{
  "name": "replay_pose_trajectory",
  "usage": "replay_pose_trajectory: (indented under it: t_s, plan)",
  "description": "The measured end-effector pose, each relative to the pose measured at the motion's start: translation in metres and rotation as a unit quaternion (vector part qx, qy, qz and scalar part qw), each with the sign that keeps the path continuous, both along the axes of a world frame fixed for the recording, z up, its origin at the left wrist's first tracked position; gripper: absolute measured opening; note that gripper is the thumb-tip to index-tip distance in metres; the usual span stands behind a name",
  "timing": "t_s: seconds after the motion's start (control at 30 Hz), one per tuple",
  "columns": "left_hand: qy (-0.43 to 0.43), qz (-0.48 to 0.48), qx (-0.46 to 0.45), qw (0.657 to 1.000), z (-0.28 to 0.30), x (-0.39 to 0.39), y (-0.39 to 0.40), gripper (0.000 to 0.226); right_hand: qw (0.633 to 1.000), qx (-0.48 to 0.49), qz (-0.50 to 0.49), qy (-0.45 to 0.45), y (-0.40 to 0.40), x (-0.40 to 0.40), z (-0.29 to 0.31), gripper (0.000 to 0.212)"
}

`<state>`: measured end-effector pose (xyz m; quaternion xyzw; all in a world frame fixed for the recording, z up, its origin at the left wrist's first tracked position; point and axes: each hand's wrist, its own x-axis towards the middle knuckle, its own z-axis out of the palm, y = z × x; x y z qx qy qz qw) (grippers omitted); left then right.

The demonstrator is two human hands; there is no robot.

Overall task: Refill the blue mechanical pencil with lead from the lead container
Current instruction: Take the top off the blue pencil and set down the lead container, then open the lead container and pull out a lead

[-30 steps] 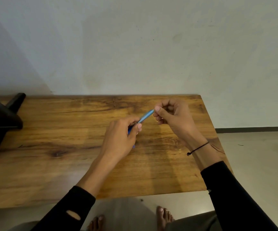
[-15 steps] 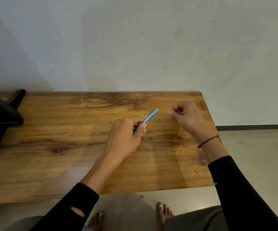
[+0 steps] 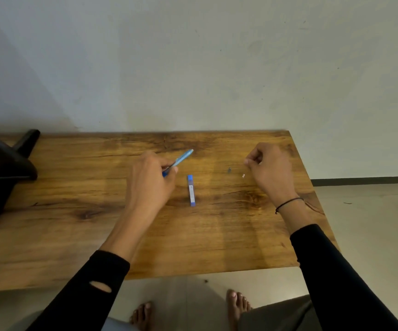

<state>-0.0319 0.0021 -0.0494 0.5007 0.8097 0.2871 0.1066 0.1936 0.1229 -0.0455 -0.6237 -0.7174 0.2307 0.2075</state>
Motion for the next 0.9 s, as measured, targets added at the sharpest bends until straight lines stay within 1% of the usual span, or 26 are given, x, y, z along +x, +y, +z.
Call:
replay_pose_trajectory:
  t_s: [0.1, 0.17, 0.27, 0.3, 0.4, 0.47, 0.53, 0.6, 0.67, 0.73, 0.77, 0.83, 0.87, 0.9]
  plan:
    - [0.023, 0.026, -0.042, 0.999, -0.009, -0.01, 0.0, 0.025, 0.998, 0.05, 0.009, 0.04, -0.013, -0.012, 0.011, 0.013]
    - [0.024, 0.023, -0.057, 0.998, -0.011, -0.01, -0.001, 0.026, 0.997, 0.051, 0.033, 0.044, -0.028, -0.03, 0.013, 0.013]
    - [0.026, 0.021, -0.065, 0.997, -0.013, -0.005, 0.0, 0.027, 0.996, 0.014, 0.084, -0.006, -0.052, -0.06, 0.01, 0.011]
    - [0.028, 0.024, -0.066, 0.997, -0.013, -0.005, 0.001, 0.026, 0.994, 0.003, 0.101, -0.031, -0.061, -0.068, 0.008, 0.013]
    - [0.028, 0.031, -0.06, 0.997, -0.014, -0.004, 0.003, 0.024, 0.986, -0.013, 0.136, -0.099, -0.085, -0.083, 0.007, 0.028]
    - [0.02, 0.031, -0.055, 0.998, -0.014, -0.004, 0.002, 0.021, 0.982, -0.004, 0.14, -0.127, -0.095, -0.089, 0.007, 0.029]
    - [0.025, 0.026, -0.054, 0.998, -0.014, -0.002, 0.002, 0.016, 0.981, 0.003, 0.136, -0.14, -0.097, -0.091, 0.005, 0.026]
    - [0.031, 0.019, -0.052, 0.998, -0.014, -0.002, 0.003, 0.015, 0.982, -0.007, 0.136, -0.134, -0.096, -0.091, 0.005, 0.024]
    - [0.044, 0.021, -0.042, 0.998, -0.013, -0.001, 0.002, 0.021, 0.984, -0.014, 0.129, -0.125, -0.095, -0.089, 0.006, 0.026]
    - [0.051, 0.031, -0.014, 0.998, -0.008, 0.001, 0.001, 0.03, 0.987, -0.011, 0.11, -0.115, -0.092, -0.086, 0.008, 0.027]
    - [0.042, 0.035, 0.005, 0.998, -0.006, 0.0, 0.001, 0.031, 0.989, -0.006, 0.098, -0.108, -0.09, -0.085, 0.01, 0.027]
    - [-0.006, 0.035, 0.032, 0.999, 0.0, 0.002, 0.002, 0.032, 0.994, 0.016, 0.075, -0.082, -0.086, -0.083, 0.015, 0.025]
    - [-0.049, 0.03, 0.034, 0.998, 0.002, 0.004, 0.003, 0.035, 0.995, 0.027, 0.067, -0.065, -0.084, -0.082, 0.017, 0.025]
    - [-0.115, 0.019, 0.033, 0.993, 0.004, 0.006, 0.005, 0.038, 0.996, 0.037, 0.061, -0.048, -0.083, -0.081, 0.019, 0.026]
